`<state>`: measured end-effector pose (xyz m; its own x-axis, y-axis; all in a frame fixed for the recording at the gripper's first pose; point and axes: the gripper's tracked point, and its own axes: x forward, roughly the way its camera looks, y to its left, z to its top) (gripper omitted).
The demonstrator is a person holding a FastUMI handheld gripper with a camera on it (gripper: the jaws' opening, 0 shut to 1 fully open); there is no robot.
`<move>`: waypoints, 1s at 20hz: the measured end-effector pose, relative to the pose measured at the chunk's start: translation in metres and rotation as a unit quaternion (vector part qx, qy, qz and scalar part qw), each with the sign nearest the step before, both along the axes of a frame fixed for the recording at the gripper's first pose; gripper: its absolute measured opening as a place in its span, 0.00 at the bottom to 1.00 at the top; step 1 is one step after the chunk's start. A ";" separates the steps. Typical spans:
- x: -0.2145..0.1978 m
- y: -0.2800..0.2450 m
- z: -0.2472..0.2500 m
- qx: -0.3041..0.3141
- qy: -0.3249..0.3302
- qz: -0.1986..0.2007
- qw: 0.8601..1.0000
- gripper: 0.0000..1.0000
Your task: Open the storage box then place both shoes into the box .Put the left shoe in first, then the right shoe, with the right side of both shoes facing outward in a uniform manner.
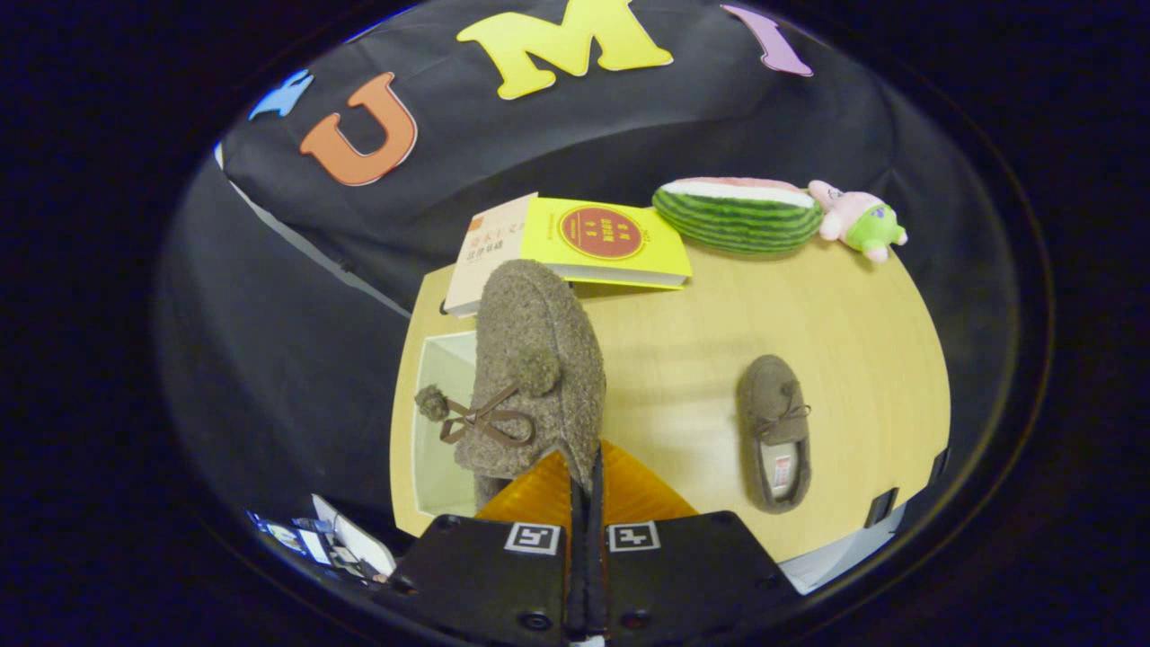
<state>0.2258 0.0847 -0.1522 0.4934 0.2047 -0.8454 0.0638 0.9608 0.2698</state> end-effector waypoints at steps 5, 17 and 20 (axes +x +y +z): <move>0.019 0.049 -0.025 0.021 -0.008 -0.018 1.000 0.06; 0.022 0.153 -0.101 0.003 -0.038 0.013 0.999 0.06; 0.019 0.158 -0.120 0.013 -0.025 -0.008 1.000 0.06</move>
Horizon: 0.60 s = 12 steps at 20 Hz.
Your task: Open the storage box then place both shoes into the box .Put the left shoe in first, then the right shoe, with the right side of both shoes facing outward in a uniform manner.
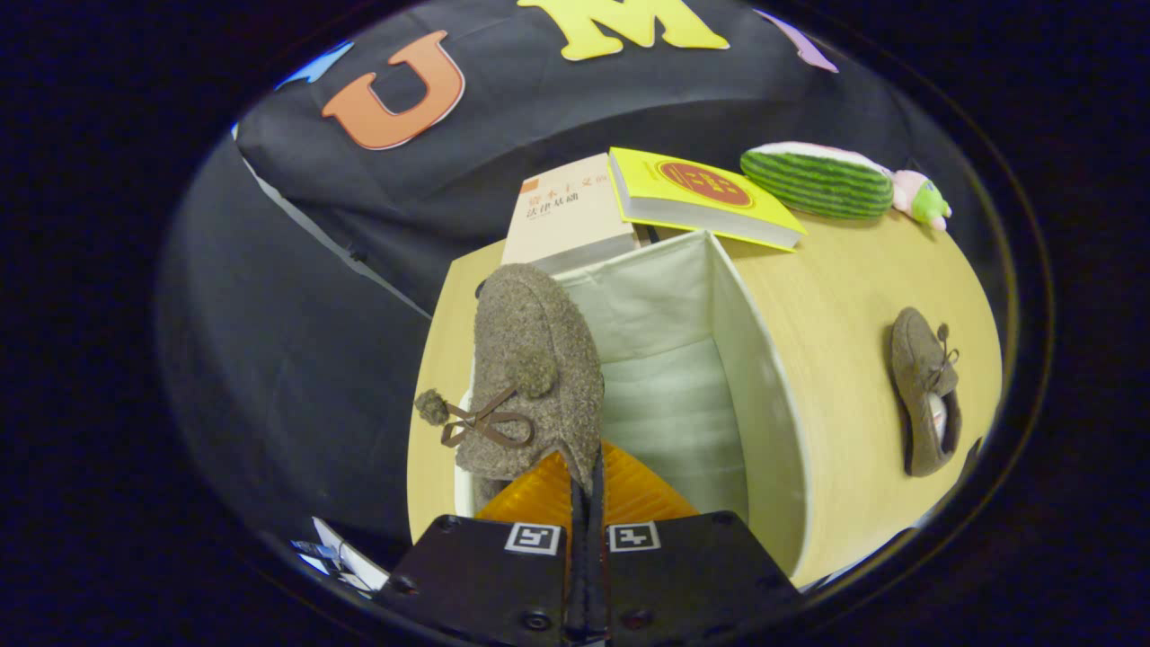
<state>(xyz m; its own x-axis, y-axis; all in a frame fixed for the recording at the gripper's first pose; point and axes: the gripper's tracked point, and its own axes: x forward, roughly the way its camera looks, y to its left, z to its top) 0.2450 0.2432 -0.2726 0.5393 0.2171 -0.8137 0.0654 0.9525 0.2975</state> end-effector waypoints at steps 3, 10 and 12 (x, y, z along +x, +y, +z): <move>0.003 0.002 -0.010 0.021 0.000 -0.016 1.000 0.06; 0.011 0.004 -0.023 0.025 -0.011 -0.006 1.000 0.13; 0.004 -0.002 -0.018 0.009 -0.012 0.005 1.000 0.50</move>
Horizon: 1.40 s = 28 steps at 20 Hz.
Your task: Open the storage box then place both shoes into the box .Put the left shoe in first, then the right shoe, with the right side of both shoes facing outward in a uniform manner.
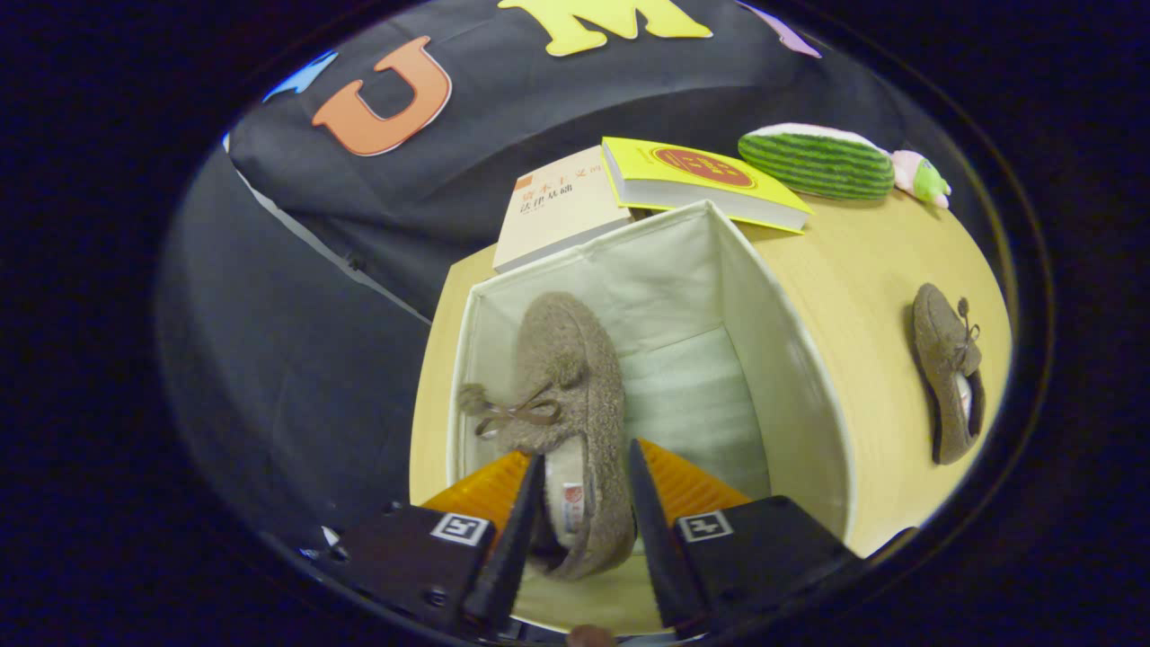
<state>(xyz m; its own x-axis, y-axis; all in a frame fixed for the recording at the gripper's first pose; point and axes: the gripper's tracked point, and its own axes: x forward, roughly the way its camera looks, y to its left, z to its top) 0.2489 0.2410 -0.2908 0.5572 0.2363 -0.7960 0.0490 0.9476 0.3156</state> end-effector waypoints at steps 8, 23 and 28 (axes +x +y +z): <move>-0.018 -0.034 0.055 -0.034 -0.048 0.026 0.998 0.99; -0.031 -0.212 0.058 -0.127 -0.029 -0.020 0.991 0.99; -0.033 -0.291 0.026 -0.140 0.014 -0.058 0.988 0.99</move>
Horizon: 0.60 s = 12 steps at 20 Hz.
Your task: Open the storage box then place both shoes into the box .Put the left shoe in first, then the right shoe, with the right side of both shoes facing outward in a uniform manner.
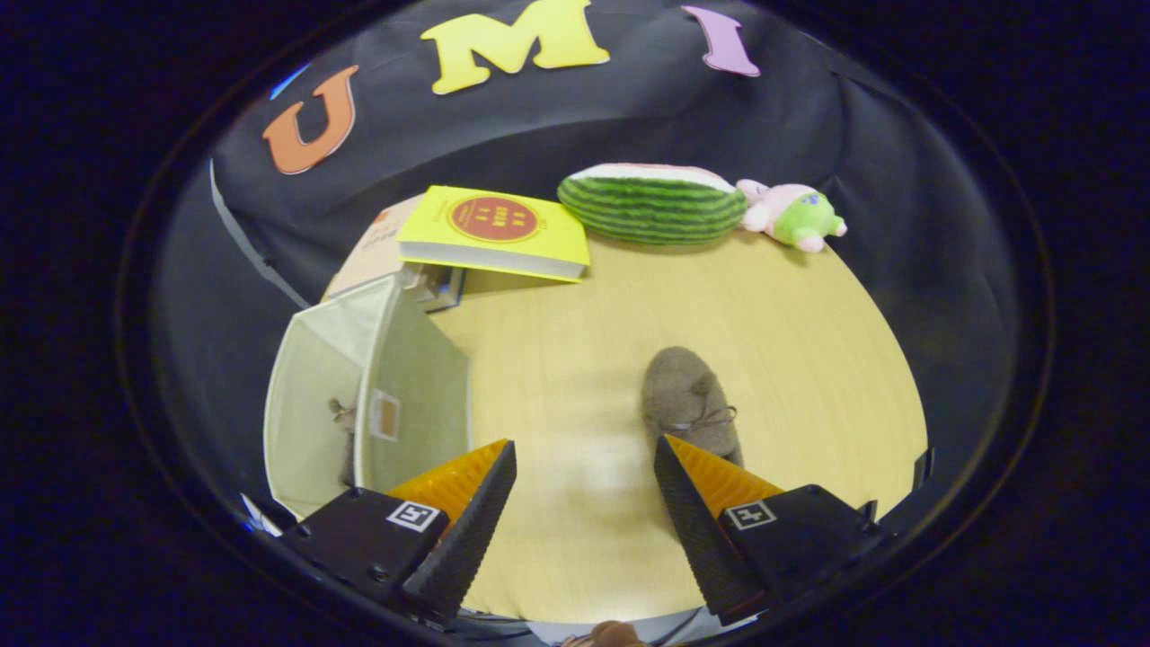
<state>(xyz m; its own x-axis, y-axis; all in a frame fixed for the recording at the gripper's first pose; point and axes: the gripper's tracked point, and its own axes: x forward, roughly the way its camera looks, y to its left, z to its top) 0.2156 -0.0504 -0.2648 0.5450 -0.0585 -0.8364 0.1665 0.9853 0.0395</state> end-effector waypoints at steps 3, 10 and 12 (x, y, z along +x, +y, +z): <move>-0.011 -0.037 -0.015 0.006 0.036 -0.016 0.999 0.99; -0.033 -0.089 -0.036 -0.033 0.103 0.013 0.994 0.99; -0.031 -0.110 -0.045 -0.063 0.117 -0.007 0.991 0.99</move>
